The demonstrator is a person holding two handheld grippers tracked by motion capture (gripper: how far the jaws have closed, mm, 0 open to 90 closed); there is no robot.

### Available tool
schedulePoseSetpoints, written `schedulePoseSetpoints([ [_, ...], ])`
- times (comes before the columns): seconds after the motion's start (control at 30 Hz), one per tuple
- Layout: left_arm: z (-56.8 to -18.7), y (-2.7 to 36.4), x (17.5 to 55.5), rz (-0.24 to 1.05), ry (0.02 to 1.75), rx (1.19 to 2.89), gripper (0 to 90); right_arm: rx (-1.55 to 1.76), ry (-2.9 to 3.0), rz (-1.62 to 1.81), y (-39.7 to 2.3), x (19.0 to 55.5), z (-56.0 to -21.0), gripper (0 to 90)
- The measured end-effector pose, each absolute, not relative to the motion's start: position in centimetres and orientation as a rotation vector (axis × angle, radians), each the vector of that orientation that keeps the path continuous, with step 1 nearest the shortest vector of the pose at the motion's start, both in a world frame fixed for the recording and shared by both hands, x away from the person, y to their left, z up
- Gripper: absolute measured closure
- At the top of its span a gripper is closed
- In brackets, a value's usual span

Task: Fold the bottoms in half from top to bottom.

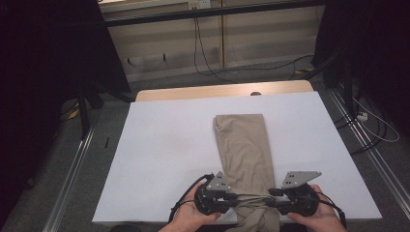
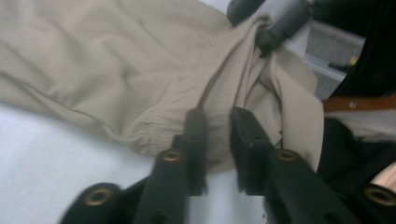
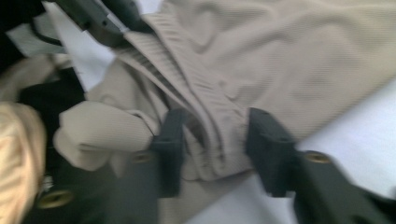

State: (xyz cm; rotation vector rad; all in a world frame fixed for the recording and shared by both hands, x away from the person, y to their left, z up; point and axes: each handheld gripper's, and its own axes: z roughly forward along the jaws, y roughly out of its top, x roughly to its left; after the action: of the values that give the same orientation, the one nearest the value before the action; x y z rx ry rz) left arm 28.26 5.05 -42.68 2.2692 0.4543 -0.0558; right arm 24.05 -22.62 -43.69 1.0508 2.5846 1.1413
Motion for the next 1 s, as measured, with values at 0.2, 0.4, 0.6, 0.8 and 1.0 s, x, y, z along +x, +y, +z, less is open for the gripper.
schedulePoseSetpoints([
  [0.2,-41.3,5.9,30.8,0.056,0.536,2.17,34.7,1.072,2.453,1.293,-23.4,25.4,-42.0,33.5],
  [0.4,-41.3,6.1,35.2,0.192,0.674,2.101,17.7,1.113,2.418,1.29,-24.2,29.5,-41.7,27.8],
  [0.6,-41.6,6.1,40.4,0.305,0.718,2.087,23.6,1.178,2.336,1.254,-24.8,34.7,-41.4,33.1],
  [0.8,-42.7,6.3,46.5,0.354,0.812,2.031,22.2,1.271,2.262,1.275,-24.7,39.8,-41.3,37.1],
  [1.0,-43.0,5.5,51.8,0.373,0.865,2.052,24.4,1.301,2.217,1.186,-24.8,45.9,-42.1,36.5],
])
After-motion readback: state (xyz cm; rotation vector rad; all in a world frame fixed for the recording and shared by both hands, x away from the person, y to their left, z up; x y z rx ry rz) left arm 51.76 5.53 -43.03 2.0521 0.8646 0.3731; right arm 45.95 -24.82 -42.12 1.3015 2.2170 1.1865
